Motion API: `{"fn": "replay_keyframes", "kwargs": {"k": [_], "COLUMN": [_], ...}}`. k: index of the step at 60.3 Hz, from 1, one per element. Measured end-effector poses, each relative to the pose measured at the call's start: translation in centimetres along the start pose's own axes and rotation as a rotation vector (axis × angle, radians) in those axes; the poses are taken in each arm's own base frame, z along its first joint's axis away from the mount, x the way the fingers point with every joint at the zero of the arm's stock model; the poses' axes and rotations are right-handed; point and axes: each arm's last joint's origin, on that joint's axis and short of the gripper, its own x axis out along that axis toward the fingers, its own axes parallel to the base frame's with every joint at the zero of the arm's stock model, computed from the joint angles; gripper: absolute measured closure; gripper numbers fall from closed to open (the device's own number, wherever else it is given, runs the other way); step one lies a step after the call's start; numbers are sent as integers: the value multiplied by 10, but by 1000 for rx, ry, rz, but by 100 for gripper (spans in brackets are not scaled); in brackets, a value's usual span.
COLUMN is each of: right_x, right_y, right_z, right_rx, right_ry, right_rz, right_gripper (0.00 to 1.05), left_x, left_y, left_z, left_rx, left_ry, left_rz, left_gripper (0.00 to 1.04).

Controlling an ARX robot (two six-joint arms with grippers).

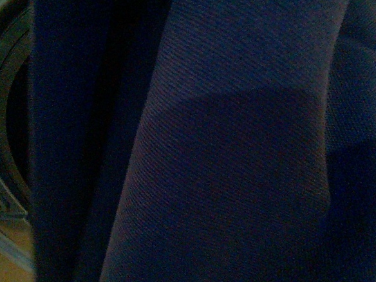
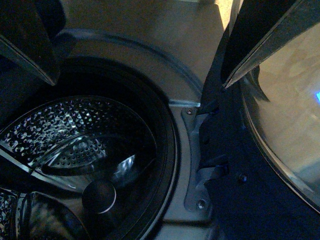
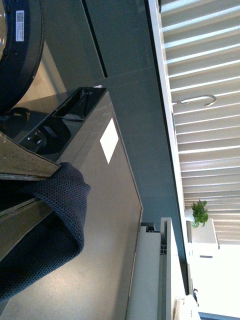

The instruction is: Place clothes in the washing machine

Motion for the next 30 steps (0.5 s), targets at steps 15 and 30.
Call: {"fn": "replay_keyframes", "kwargs": {"k": [15, 30], "right_x": [0, 0], "right_y": [0, 0], "right_z": [1, 1], "right_rx": [-2, -2], "right_ry": [-2, -3], "right_rz": [1, 1], "right_gripper": [102, 102], "left_x": [0, 0], "left_y": [0, 0], "left_z": [0, 0], "left_rx": [0, 0], "left_ry": [0, 0], "left_rz": [0, 0], "left_gripper": [7, 7]}}
